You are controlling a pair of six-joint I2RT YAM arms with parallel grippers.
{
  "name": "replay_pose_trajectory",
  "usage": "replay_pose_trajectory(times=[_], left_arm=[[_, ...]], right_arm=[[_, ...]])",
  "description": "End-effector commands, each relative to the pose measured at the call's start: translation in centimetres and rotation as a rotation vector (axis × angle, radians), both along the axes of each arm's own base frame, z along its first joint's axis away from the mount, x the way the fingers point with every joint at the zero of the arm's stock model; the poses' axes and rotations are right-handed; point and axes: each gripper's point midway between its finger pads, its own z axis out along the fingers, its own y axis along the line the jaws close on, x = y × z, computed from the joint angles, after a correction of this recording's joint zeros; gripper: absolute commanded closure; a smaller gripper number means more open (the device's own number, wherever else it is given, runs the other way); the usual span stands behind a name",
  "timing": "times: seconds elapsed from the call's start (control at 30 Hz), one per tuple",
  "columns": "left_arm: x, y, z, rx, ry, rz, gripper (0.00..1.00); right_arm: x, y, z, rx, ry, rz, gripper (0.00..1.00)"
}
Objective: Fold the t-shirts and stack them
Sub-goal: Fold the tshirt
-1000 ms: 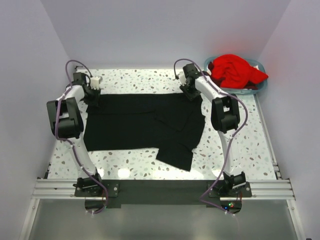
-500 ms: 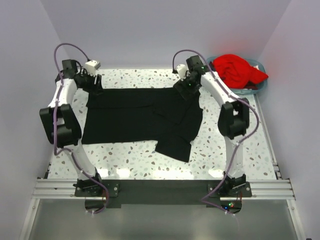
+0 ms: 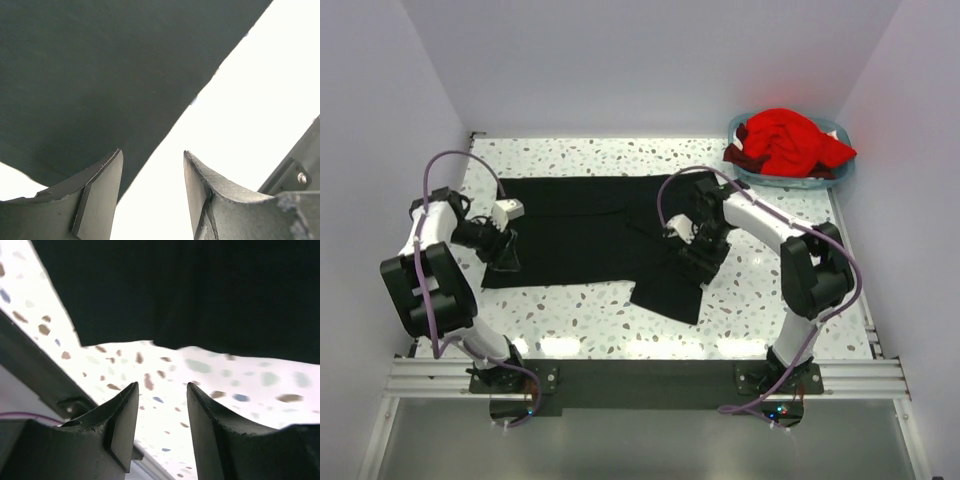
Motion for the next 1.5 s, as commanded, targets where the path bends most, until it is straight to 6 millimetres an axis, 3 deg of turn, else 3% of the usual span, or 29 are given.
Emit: replay_pose_trajectory(times=[0.0, 0.2, 0.37, 0.57, 0.8, 0.93, 1.07, 1.1, 1.2, 1.47], left_arm=[[-2.5, -0.3, 1.2, 0.056, -0.068, -0.079, 0.44], [-3.7, -0.7, 0.7, 0.065, -0.07, -0.057, 0.44], [-3.5, 0.0, 0.0, 0.024, -0.033, 0.005, 0.42], [-1.3, 2.5, 1.2, -0.096, -0.001, 0.119, 0.41], [-1.0, 4.0, 0.7, -0.06, -0.014, 0.149, 0.4], [-0.5, 4.8, 0.7, -0.078, -0.014, 0.185, 0.4], [-0.2, 5.4, 0.6, -0.076, -0.025, 0.187, 0.41], [-0.4, 5.5, 0.6, -0.069, -0.033, 0.179, 0.41], [-0.6, 6.0, 0.7, -0.03, -0.081, 0.129, 0.43], [-1.9, 7.9, 0.2, 0.174, -0.234, -0.255, 0.53]], right_arm=[[-2.6, 1.4, 1.2, 0.026, -0.034, 0.042, 0.53], [-5.9, 3.7, 0.6, 0.064, -0.105, 0.12, 0.51], [-7.4, 3.7, -1.6, 0.014, -0.137, 0.24, 0.47], [-7.8, 4.4, -3.4, -0.01, -0.21, 0.338, 0.42], [-6.9, 4.2, -5.9, -0.063, -0.286, 0.373, 0.41], [-7.4, 4.2, -7.1, -0.067, -0.269, 0.386, 0.41], [-7.9, 4.1, -8.3, -0.085, -0.26, 0.404, 0.51], [-8.0, 4.2, -8.5, -0.084, -0.255, 0.406, 0.68], [-8.8, 4.3, -8.2, -0.067, -0.219, 0.402, 1.0], [-8.4, 6.8, -2.1, 0.1, -0.222, 0.333, 1.0]])
